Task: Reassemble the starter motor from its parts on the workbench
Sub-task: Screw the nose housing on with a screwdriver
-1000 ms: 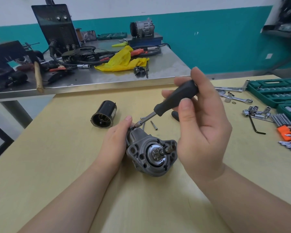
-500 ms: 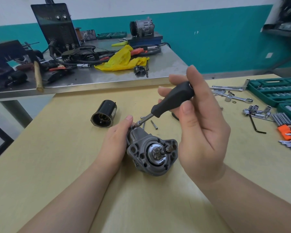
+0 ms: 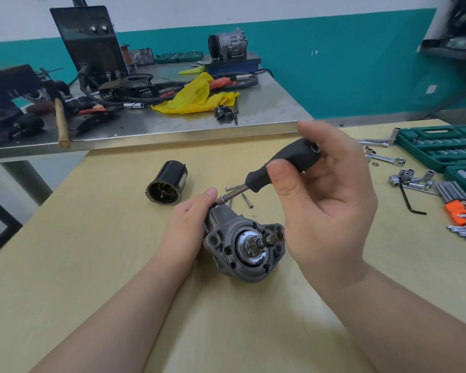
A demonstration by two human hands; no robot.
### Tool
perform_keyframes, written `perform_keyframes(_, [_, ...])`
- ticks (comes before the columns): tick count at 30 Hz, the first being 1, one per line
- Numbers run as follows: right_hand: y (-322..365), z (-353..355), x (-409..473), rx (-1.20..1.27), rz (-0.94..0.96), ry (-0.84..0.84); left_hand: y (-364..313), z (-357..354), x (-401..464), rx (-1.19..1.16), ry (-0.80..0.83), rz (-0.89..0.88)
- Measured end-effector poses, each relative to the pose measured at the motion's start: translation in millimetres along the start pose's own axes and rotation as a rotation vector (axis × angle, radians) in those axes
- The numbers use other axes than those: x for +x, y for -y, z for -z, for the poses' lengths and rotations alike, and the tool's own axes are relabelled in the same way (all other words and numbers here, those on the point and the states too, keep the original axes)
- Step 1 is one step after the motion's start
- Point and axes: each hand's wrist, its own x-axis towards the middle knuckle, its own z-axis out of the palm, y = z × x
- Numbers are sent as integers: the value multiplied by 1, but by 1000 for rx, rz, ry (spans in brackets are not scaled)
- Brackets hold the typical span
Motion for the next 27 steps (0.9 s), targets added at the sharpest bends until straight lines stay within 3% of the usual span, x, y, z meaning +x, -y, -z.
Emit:
perform_keyframes(10, [1,4,-6,-7,55,145,0,0,0,-16,1,9])
perform_keyframes(22, [0,1,1,38,-8,69,0,-1,0,10,-3,-13])
perform_keyframes(27, [0,2,-6,51,41,150,-3,-1,-1,-12,-6,-2])
